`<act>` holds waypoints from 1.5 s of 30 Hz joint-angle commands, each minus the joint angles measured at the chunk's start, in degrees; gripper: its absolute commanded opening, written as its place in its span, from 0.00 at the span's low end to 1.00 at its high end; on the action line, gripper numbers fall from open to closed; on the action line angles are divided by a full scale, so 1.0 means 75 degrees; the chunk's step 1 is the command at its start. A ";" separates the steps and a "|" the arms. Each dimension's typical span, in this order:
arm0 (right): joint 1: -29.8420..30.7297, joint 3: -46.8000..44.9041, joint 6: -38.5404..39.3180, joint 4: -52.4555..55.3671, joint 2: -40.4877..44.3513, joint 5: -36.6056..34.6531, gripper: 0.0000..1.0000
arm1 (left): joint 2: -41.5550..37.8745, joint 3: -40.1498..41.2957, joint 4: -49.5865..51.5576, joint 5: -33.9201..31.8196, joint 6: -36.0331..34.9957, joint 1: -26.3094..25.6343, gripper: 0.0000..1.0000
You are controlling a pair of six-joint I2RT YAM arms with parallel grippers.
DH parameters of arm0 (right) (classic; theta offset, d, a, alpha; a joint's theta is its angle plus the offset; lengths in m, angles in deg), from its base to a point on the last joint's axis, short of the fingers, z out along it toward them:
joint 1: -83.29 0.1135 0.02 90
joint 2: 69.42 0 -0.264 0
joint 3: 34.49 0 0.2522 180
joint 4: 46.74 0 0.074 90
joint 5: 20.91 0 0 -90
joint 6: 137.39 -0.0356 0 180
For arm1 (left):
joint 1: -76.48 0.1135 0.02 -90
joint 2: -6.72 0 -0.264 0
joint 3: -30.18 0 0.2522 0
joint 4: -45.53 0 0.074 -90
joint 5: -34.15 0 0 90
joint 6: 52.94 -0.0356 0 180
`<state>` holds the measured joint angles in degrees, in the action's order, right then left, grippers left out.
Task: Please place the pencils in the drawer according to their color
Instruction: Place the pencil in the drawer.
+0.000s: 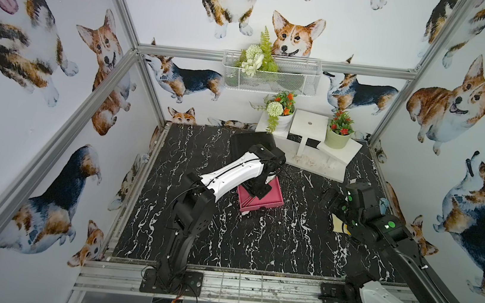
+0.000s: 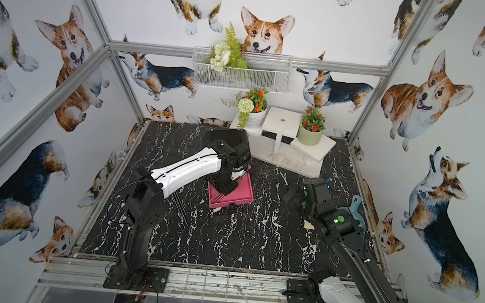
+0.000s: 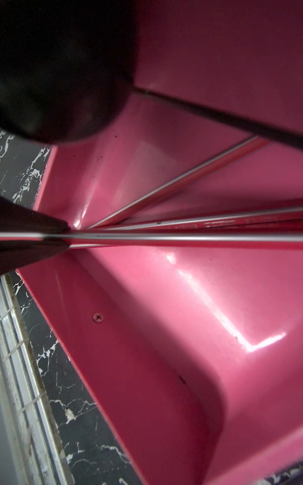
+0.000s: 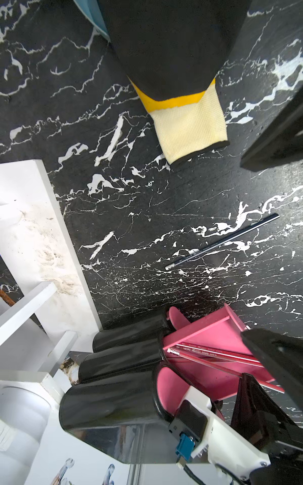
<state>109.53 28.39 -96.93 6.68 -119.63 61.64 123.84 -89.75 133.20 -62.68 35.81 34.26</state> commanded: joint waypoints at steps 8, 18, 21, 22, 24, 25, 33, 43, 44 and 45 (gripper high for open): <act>-0.0006 -0.0047 0.0074 -0.0256 0.0016 0.0206 0.99 | -0.0097 -0.0081 -0.0273 -0.0225 0.0358 0.0039 0.22; 0.0237 -0.0176 0.0890 -0.0722 -0.0059 0.0975 1.00 | -0.0452 -0.0089 -0.0224 0.0056 0.0482 0.0040 0.26; 0.0858 -0.0036 0.1238 -0.0580 -0.0297 0.0784 1.00 | -0.0828 0.0051 -0.0305 0.0342 0.0596 0.0039 0.26; 0.1124 0.0003 0.1324 -0.0518 -0.0445 0.0677 1.00 | -0.0991 0.0112 -0.0337 0.0463 0.0641 0.0039 0.26; 0.1534 -0.0022 0.1386 -0.0526 -0.0682 0.0650 0.97 | -0.1318 0.0209 -0.0423 0.0653 0.0728 0.0039 0.26; 0.1695 -0.0110 0.1390 -0.0631 -0.0764 0.0703 0.93 | -0.1506 0.0286 -0.0474 0.0735 0.0778 0.0039 0.26; 0.2261 -0.1071 0.1050 -0.1889 -0.1219 0.1543 0.57 | -0.3142 0.1218 -0.1204 0.0382 0.1501 0.0209 0.38; 0.2293 -0.1434 0.0693 -0.4065 -0.2720 0.1968 0.33 | -0.5616 0.3622 -0.3200 -0.0289 0.3351 0.1378 0.65; 0.2291 -0.1432 0.0687 -0.4266 -0.2843 0.1978 0.33 | -0.5821 0.3897 -0.3361 -0.0296 0.3534 0.1520 0.72; 0.2290 -0.1407 0.0671 -0.4440 -0.2989 0.1976 0.33 | -0.6126 0.4160 -0.3543 -0.0336 0.3737 0.1693 0.80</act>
<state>126.75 17.86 -90.96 -18.91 -140.55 75.74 80.87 -61.54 112.70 -63.55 57.47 45.14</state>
